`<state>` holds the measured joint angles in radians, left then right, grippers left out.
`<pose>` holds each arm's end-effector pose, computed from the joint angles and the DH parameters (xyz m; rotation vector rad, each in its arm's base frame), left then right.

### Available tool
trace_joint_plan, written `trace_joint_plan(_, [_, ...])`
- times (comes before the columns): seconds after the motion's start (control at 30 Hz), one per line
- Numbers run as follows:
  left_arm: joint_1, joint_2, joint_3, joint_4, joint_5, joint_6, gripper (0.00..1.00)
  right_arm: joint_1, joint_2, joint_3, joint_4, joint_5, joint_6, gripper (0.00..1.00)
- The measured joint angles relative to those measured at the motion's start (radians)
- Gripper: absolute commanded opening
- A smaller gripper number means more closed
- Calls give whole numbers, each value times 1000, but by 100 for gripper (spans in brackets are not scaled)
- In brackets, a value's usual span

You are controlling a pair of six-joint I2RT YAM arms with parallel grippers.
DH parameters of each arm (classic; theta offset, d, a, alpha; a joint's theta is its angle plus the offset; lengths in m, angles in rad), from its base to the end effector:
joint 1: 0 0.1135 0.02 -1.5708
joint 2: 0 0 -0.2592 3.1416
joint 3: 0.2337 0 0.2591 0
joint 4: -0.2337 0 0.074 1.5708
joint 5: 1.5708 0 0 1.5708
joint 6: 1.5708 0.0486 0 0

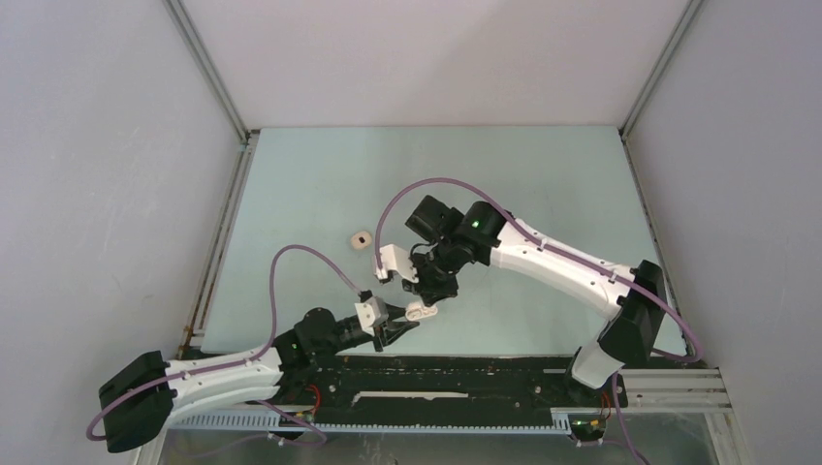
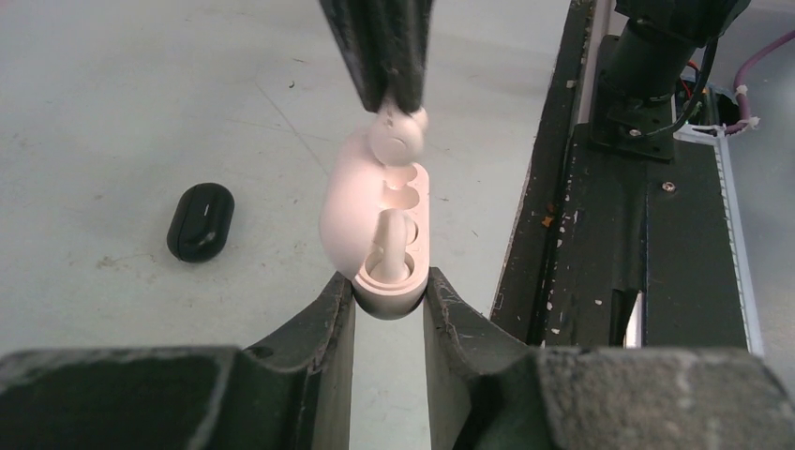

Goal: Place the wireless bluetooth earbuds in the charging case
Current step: Place the earbud at the center of the board.

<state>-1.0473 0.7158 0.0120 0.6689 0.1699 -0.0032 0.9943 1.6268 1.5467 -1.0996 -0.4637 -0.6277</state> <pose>0.0815 -0.1576 0.1620 0.9596 1.3903 -0.9393 0.1646 0.2930 0.3033 -2.0828 1.8014 0.7379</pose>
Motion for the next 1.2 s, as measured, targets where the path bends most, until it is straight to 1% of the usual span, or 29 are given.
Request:
trace_joint_plan(0.33, [-1,6,0,51,17,-2,0,97,2,-31,-16,58,-11,0])
trace_joint_plan(0.63, [0,15,0,58,11,-7,0,106,-21,-54,5,120,-11,0])
trace_joint_plan(0.97, [-1,63,0,69,35,-7,0,106,-51,-61,34,192,-12,0])
trace_joint_plan(1.2, [-1,58,0,73,41,-16,0,105,-60,-65,42,197,-11,0])
